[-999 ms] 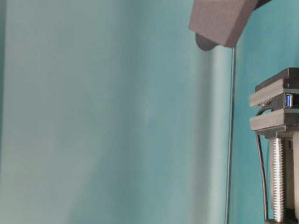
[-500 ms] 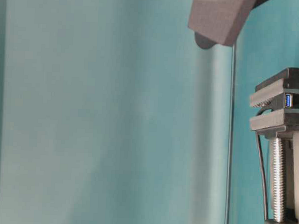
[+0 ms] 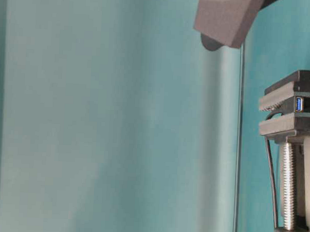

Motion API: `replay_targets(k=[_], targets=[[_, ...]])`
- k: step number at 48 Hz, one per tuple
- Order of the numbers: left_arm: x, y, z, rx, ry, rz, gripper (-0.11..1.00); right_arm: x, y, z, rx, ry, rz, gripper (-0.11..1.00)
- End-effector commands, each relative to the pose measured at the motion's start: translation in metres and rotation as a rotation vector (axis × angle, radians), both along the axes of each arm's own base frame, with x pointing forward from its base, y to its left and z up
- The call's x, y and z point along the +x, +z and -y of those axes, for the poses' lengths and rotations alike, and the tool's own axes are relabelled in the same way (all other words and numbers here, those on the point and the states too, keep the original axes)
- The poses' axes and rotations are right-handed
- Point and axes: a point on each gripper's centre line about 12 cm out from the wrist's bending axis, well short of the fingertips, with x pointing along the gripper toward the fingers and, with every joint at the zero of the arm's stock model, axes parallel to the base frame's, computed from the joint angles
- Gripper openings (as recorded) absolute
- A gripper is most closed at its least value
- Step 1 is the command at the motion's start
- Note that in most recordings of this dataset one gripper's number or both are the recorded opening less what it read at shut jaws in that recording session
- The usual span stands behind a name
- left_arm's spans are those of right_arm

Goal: Insert the USB cable into the fixed female connector.
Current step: 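Close the right gripper on the black USB cable behind its plug, then lift the cable and swing the right gripper toward the vise port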

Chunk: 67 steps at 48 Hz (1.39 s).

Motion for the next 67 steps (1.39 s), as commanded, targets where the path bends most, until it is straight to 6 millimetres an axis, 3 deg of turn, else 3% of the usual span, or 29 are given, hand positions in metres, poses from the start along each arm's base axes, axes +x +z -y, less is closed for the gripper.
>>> replay_targets(k=[1,16,32,56,67], targets=[[-0.003,-0.003,0.0,-0.009,-0.001,0.009,0.99,-0.002,0.004,-0.005,0.007,-0.003,-0.009,0.19],[-0.004,-0.003,0.0,-0.011,-0.001,0.022,0.99,0.004,0.029,0.0,0.085,-0.118,0.033,0.19],[-0.004,-0.003,0.0,-0.012,-0.001,0.021,0.99,0.005,0.033,0.002,0.084,-0.226,0.085,0.19],[-0.004,-0.003,0.0,-0.012,-0.001,0.021,0.99,-0.001,0.033,0.027,-0.007,-0.548,0.175,0.19],[-0.004,-0.003,0.0,-0.012,0.001,0.021,0.99,0.011,0.021,0.027,-0.018,-0.71,0.17,0.19]])
